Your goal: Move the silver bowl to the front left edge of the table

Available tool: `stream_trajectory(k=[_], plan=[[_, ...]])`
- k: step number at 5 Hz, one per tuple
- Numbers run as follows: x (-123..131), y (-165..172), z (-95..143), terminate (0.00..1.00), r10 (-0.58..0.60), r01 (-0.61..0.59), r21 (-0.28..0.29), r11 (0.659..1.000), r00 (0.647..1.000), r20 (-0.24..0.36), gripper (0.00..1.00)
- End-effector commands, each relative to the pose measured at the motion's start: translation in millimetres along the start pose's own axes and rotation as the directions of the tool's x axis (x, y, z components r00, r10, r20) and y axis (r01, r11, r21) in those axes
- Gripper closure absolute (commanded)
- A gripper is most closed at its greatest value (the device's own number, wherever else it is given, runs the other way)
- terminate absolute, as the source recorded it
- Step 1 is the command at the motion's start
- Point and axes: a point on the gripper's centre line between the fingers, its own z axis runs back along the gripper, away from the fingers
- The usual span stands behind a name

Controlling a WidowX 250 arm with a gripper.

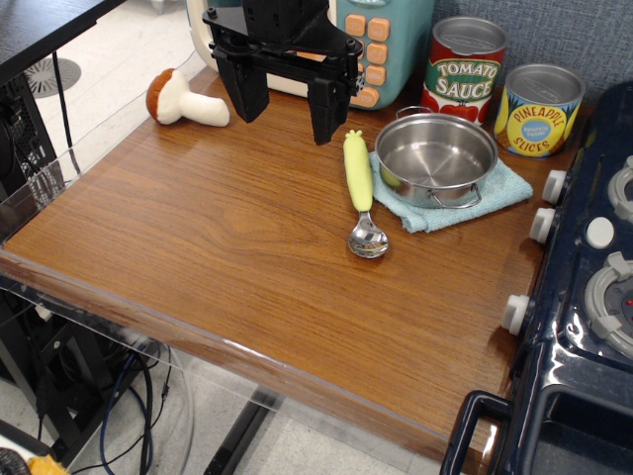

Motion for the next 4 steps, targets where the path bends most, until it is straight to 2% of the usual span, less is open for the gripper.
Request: stream_trajectory(k=[1,2,3,4], plan=[[0,0,0,0.00,0.000,0.000,0.000,1.000,1.000,0.000,0.00],[7,1,-30,0.00,0.158,-0.159,-0.012,0.987,0.984,-0.088,0.00],[18,0,-40,0.00,0.248,-0.247,0.023,0.969,0.966,-0.073,0.00],[38,-7,-52,0.00,0.246,-0.246,0.013,0.969,0.969,-0.028,0.00]])
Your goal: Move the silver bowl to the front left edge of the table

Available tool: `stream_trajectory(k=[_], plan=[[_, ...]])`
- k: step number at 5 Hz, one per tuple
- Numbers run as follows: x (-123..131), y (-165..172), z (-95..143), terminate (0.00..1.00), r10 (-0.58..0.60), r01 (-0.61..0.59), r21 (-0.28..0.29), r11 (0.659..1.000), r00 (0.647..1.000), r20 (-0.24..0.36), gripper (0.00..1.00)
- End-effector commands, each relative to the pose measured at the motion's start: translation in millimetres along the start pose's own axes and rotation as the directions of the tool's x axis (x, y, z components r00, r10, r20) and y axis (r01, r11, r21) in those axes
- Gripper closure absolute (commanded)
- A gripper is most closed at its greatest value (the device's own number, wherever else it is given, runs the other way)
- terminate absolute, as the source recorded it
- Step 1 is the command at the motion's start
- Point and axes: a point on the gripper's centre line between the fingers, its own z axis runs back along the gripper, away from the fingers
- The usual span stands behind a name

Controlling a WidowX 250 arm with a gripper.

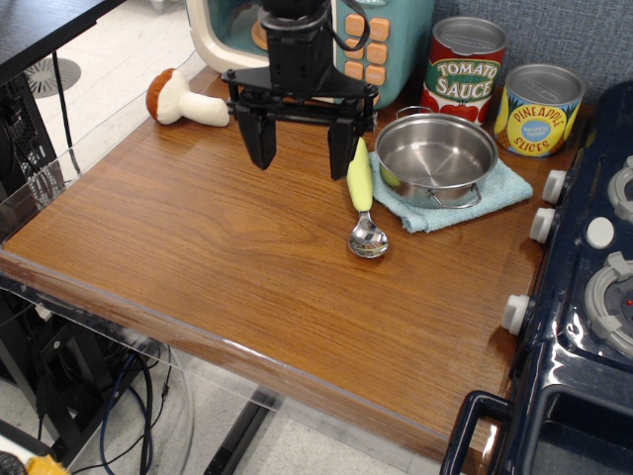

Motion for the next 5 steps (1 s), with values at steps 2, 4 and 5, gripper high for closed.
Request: stream_trajectory(k=[2,4,5], plan=[[51,-35,-4,0.00,0.059,-0.051,-0.052,0.997,0.983,0.171,0.00],[67,-48,-17,0.00,0.136,-0.131,-0.045,0.990,0.979,0.154,0.00],[71,-46,-28,0.00,0.153,-0.152,-0.017,0.988,0.978,0.143,0.00]])
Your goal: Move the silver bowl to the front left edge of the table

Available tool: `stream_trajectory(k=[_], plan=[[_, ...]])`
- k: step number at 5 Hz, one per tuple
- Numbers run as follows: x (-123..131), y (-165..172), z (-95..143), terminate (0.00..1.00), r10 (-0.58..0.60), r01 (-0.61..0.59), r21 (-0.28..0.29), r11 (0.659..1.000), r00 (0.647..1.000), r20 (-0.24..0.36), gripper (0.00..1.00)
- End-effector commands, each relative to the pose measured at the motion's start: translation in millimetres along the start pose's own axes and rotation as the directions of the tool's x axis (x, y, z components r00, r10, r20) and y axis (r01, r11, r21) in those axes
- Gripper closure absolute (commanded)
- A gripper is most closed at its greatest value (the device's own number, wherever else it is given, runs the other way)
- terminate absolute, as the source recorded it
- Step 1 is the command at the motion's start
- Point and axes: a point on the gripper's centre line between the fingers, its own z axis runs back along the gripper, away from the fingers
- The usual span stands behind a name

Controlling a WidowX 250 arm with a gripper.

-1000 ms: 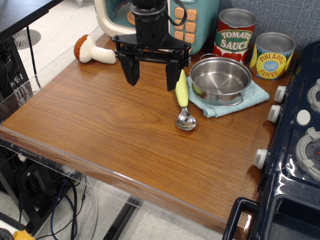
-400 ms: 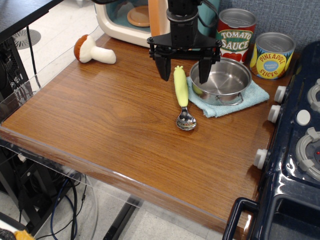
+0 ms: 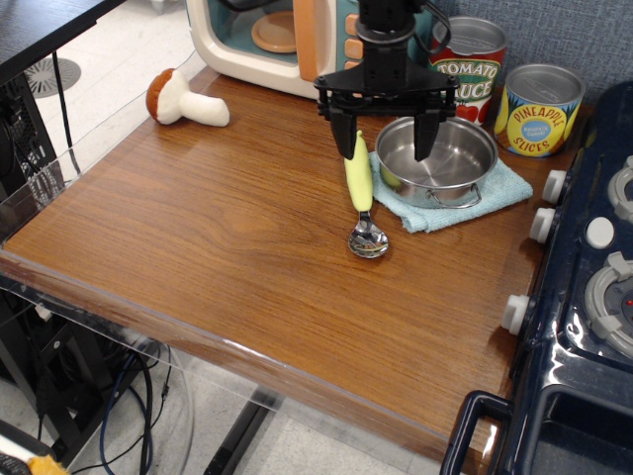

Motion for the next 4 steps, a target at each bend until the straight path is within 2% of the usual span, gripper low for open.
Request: stream_trajectory(k=[1,2,4], plan=[[18.8,-2.6,-6.0,0.00,0.015,-0.015,0.027,1.000,1.000,0.018,0.00],[22.5,-5.3,-11.9,0.00,0.011,-0.011,0.023,1.000,1.000,0.010,1.00],[21.5,-8.4,-15.2,0.00,0.007,-0.007,0.018,1.000,1.000,-0.001,1.00]])
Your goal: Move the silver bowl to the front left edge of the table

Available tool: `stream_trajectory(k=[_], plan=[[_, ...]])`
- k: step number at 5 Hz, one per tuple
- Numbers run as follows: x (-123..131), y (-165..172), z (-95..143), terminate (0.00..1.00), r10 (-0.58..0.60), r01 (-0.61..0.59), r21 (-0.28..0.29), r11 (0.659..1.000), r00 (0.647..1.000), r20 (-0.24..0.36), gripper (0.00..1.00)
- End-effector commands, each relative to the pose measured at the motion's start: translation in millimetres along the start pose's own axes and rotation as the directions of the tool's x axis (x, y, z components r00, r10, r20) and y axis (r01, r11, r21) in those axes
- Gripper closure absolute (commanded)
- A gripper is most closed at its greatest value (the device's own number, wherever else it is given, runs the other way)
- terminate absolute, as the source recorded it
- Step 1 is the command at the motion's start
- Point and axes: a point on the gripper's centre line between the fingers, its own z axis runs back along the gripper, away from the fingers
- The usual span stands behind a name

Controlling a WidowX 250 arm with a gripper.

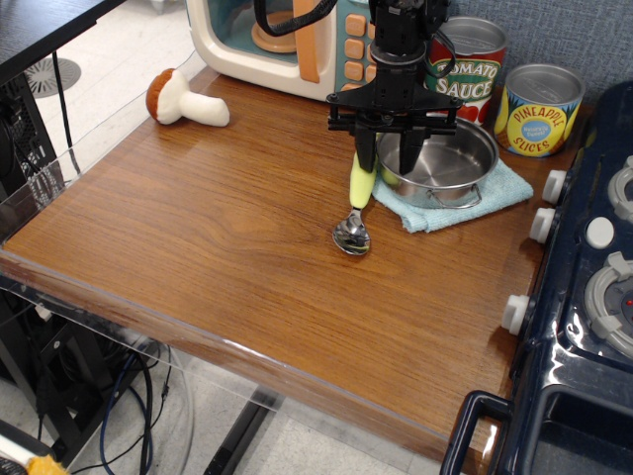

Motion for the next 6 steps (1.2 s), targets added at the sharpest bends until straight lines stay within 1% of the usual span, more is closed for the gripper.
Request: stream_trajectory(k=[1,2,3,4,5,6], plan=[[7,-5,17,0.00,-0.019,0.020,-0.026,0.999,0.999,0.036,1.00],[8,-4,26,0.00,-0.042,0.044,-0.045,0.998,0.998,0.043,1.00],[8,0,38,0.00,-0.064,0.066,-0.068,0.995,0.998,0.028,1.00],[7,7,55,0.00,-0.108,0.109,-0.122,0.986,0.994,0.016,1.00],[-2,25,85,0.00,-0.144,0.146,-0.171,0.974,0.989,0.023,1.00],[-8,64,110,0.00,-0.146,0.151,-0.189,0.970,0.988,0.042,1.00]])
